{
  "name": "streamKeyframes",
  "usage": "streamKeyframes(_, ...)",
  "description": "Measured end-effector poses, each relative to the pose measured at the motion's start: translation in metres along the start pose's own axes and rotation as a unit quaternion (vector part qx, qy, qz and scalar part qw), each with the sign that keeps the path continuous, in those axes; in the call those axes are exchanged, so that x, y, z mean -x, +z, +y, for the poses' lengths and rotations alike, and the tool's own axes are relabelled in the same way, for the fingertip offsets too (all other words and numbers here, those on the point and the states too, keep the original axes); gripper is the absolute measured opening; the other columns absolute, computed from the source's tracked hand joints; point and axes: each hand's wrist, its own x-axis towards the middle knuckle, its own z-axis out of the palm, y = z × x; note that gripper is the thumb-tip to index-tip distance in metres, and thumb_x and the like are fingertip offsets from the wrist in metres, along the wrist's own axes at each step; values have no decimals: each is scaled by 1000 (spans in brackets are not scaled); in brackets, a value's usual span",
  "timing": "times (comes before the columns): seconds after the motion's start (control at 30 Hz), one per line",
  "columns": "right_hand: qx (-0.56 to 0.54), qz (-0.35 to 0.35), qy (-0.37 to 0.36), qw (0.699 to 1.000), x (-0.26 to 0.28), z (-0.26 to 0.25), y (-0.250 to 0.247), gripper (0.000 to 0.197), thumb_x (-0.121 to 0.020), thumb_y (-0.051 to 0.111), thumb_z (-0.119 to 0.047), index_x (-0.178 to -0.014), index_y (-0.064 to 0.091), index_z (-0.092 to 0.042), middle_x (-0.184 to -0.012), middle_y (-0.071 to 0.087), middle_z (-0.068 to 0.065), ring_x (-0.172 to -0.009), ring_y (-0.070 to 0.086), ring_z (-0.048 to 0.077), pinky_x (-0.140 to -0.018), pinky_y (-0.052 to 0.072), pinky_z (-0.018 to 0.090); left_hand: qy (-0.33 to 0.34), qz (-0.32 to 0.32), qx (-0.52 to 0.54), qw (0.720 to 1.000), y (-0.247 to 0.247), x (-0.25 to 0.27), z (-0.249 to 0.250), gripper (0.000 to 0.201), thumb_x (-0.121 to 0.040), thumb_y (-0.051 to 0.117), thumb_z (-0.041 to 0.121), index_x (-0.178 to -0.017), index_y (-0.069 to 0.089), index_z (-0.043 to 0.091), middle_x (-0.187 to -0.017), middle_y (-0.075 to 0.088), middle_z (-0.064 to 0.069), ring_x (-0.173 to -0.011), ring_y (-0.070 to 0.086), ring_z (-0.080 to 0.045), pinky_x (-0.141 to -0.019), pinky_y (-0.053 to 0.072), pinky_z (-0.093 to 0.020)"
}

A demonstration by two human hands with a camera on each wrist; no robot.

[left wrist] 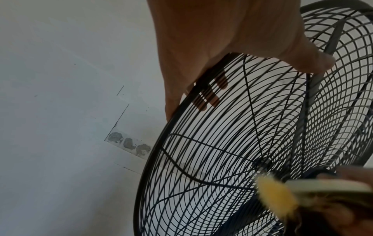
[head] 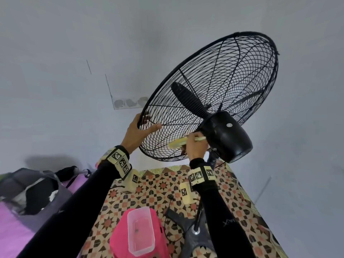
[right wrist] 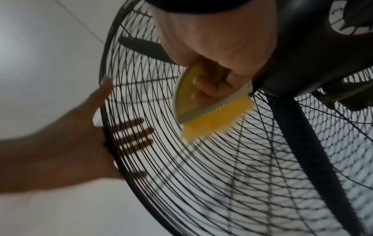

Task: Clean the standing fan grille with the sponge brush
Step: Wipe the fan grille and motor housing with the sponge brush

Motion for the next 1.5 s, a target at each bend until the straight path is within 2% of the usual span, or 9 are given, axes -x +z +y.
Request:
streamKeyframes(0.13,-61,120,-48,990,-14,-26,-7,19,-97,56,-15,-80,58,-8,-72,68,7,-51,64,13,-42,50,25,-5,6,4,1000,0,1,-4,99,-65,79,82,-146,48,34,-137,61,14,-131,56,-9,-116,41,-51)
streamKeyframes(0.23,-18,71,-22,997,-20,-16,-4,16,-98,54,-17,-84,58,-11,-79,67,10,-59,65,19,-44,54,27,-7,1,0,1000,1,0,-1,99,-65,78,82,-146,47,34,-138,61,13,-131,56,-10,-115,42,-48)
streamKeyframes(0.33,62,20,-33,997,-18,3,-9,16,-93,53,-30,-80,56,-21,-78,67,11,-71,68,33,-59,60,49,3,2,-1,1000,2,1,0,99,-66,77,82,-146,47,33,-137,60,13,-130,55,-9,-111,42,-42)
streamKeyframes(0.47,-30,85,-104,991,-21,-20,-15,16,-93,51,-19,-78,53,-17,-75,65,6,-66,64,26,-51,56,36,3,5,3,1000,2,3,-2,97,-66,78,81,-146,47,34,-137,60,15,-130,55,-7,-107,40,-38)
streamKeyframes(0.67,45,27,-42,998,-11,4,-6,20,-97,52,-24,-77,52,-27,-73,64,1,-74,66,32,-59,60,44,-1,4,6,1000,2,3,1,99,-67,78,81,-147,47,31,-138,60,12,-131,55,-11,-111,40,-42)
streamKeyframes(0.83,-111,115,-110,981,-14,-23,-16,19,-94,47,-18,-76,54,-24,-70,61,-4,-64,57,33,-53,49,37,2,4,6,1000,2,6,0,98,-66,78,81,-146,47,32,-137,61,12,-131,55,-10,-110,40,-40)
streamKeyframes(1.07,-111,20,57,992,-8,16,-17,15,-101,51,-16,-87,55,-12,-89,67,8,-67,67,23,-55,53,33,-5,3,16,1000,3,4,0,101,-65,79,80,-147,47,31,-137,61,12,-131,55,-10,-112,40,-41)
streamKeyframes(1.3,98,35,-114,988,-22,3,-10,11,-95,52,-23,-84,52,-22,-74,64,5,-78,64,33,-61,53,35,-2,-2,5,1000,1,6,-1,104,-63,77,84,-147,45,32,-139,60,11,-132,54,-12,-111,40,-42)
streamKeyframes(1.5,237,-3,-256,937,-11,11,-14,4,-94,57,-3,-95,58,-7,-78,60,6,-69,60,26,-64,54,34,-3,-3,6,1000,1,6,2,102,-62,78,84,-145,47,34,-138,60,12,-131,54,-10,-114,40,-43)
